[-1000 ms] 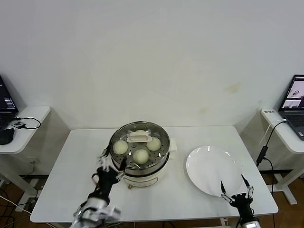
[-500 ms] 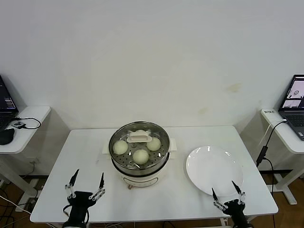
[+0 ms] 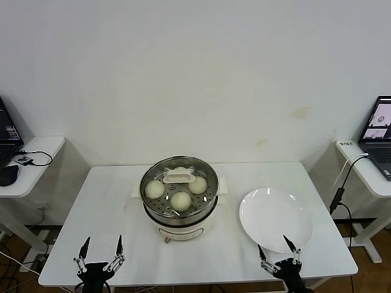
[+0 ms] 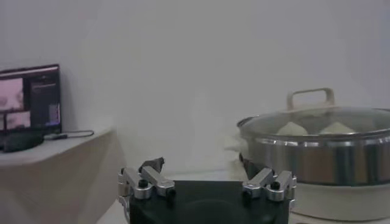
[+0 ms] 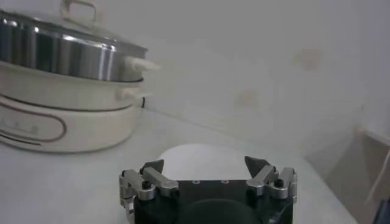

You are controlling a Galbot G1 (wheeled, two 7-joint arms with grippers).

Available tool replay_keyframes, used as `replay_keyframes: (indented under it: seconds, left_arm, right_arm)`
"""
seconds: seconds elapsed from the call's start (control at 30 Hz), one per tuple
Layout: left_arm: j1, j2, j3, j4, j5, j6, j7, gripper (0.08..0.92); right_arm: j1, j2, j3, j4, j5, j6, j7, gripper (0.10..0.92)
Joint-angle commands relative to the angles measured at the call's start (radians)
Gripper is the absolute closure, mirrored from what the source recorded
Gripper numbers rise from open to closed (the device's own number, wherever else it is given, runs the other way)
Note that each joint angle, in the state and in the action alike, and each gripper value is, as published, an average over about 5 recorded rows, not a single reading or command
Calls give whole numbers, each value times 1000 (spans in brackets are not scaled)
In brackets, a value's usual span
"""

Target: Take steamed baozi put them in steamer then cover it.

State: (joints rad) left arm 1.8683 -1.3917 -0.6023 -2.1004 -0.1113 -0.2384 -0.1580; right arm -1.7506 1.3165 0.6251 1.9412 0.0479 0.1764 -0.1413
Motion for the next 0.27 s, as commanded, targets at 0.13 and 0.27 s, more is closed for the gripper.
replay_keyframes:
  seconds: [0.13,0.27]
  left_arm:
    - [15,-18,-12,36,-58,-47,-5,177]
    - [13,-20,-12,36,-55,-43,-4,177]
  right_arm:
    - [-17,11,-38,91,45,-97,10,203]
    - [-15,18,-40,94,43,-103,15,203]
